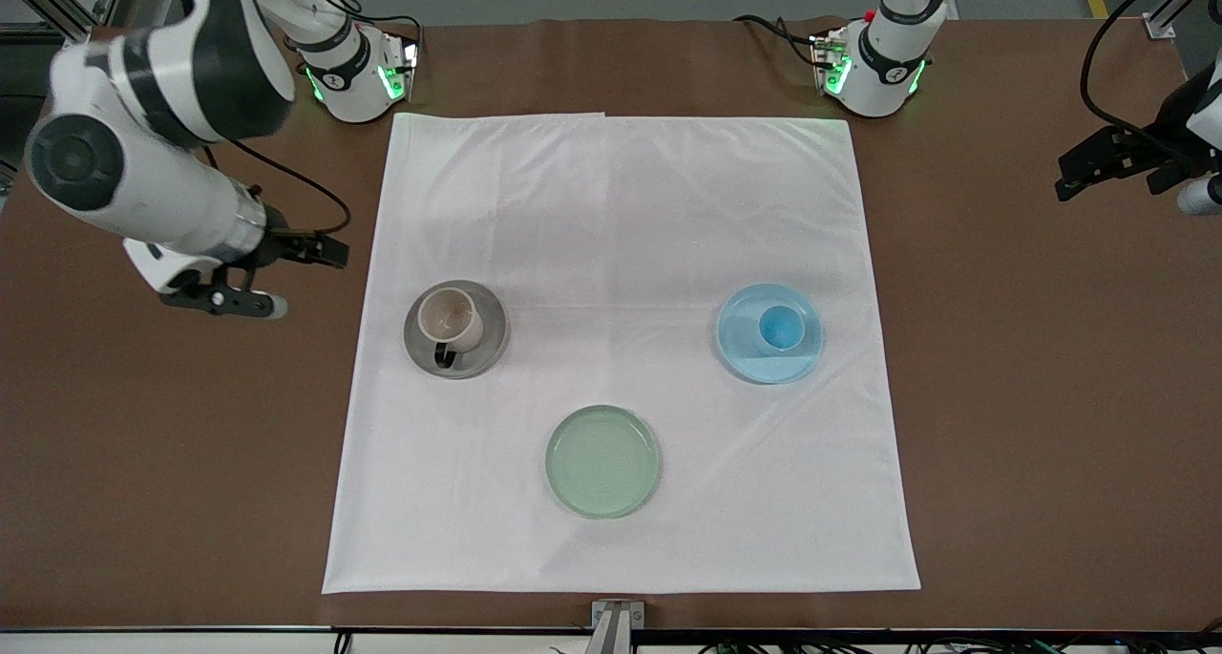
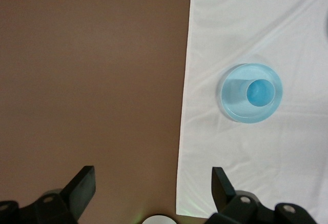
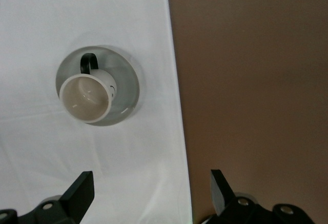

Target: Place blue cup in blue plate and white mug in gray plate

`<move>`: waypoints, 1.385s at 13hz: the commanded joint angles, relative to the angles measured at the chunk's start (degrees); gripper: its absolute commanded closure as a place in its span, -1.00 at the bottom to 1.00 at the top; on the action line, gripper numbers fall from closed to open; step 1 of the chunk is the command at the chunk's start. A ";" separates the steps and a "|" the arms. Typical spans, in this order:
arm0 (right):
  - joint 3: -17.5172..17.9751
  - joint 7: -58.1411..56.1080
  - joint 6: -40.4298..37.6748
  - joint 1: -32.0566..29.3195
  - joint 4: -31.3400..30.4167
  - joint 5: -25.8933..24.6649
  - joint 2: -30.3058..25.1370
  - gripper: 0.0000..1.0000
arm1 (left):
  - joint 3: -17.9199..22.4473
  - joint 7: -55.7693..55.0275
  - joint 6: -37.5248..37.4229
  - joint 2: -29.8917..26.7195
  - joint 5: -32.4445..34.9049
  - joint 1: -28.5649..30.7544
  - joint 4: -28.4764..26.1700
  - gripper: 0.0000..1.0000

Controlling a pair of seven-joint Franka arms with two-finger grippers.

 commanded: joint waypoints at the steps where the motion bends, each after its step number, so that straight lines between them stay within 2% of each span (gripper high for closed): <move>1: 0.88 -10.04 -2.06 -8.03 -3.02 -0.48 -5.36 -0.99 | -1.29 0.43 0.42 -2.42 -0.17 0.03 -3.22 -1.00; 3: 0.88 -16.12 -2.51 -12.96 -3.46 -0.65 -6.86 -0.99 | -2.26 0.43 2.62 -3.83 -0.17 0.20 -5.87 -1.00; 5: 0.88 -17.99 -1.98 -15.17 -3.12 -0.74 -7.04 -0.99 | -2.35 0.52 2.36 -3.92 -0.17 0.38 -5.62 -1.00; 10: 0.97 -17.99 -0.84 -15.27 3.64 -1.53 -6.51 -0.99 | -2.35 0.87 2.36 -3.40 -0.35 0.46 -4.74 -1.00; 13: 1.06 -17.90 -1.36 -15.62 11.89 -2.76 -4.32 -1.00 | -2.26 0.87 2.36 -3.22 -0.87 0.38 -4.12 -1.00; 18: 0.97 -17.73 -1.01 -15.62 14.02 -2.68 -4.31 -1.00 | -2.26 0.87 2.36 -3.22 -0.96 0.38 -4.03 -1.00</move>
